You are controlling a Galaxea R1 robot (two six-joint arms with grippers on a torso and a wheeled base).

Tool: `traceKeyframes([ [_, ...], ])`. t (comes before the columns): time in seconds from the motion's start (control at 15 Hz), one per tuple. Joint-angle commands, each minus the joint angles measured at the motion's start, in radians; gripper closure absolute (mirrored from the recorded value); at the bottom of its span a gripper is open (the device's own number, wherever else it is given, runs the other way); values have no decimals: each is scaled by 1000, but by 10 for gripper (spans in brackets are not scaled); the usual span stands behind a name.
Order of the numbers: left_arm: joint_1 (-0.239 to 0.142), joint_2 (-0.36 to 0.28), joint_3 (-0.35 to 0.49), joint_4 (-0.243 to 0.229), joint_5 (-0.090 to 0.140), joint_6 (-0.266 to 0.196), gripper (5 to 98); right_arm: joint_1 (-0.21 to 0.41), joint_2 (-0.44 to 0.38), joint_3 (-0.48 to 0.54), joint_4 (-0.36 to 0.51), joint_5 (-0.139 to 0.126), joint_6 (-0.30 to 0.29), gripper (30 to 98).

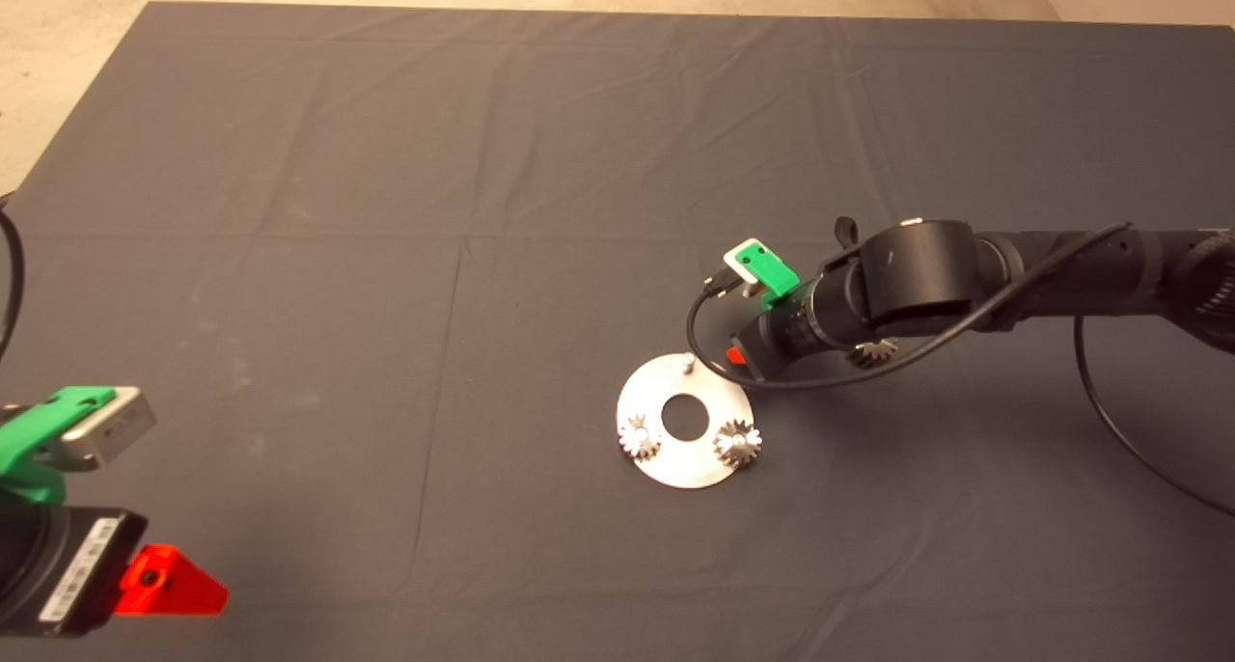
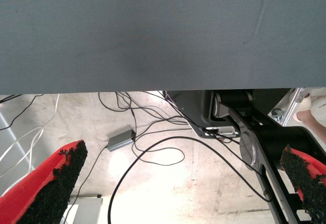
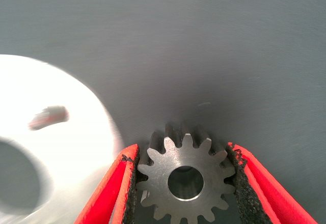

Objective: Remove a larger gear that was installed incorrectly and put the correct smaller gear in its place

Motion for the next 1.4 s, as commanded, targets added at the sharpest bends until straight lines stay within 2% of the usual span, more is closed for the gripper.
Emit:
traceKeyframes([
  [0.0, -13, -5, 16, -23, 133, 6, 54, 119, 4, 23, -7, -2, 11, 863],
  [0.2, -13, -6, 16, -23, 133, 5, 54, 157, 5, 26, 37, -2, 31, 863],
  [0.4, -13, -6, 16, -23, 133, 5, 54, 158, 49, 24, 75, 0, 31, 863],
  [0.87, -13, -6, 16, -23, 133, 5, 54, 137, 136, -9, 81, -2, 31, 864],
  [1.33, -13, -8, 16, -23, 133, 5, 54, 98, 148, -9, 80, -3, 26, 864],
])
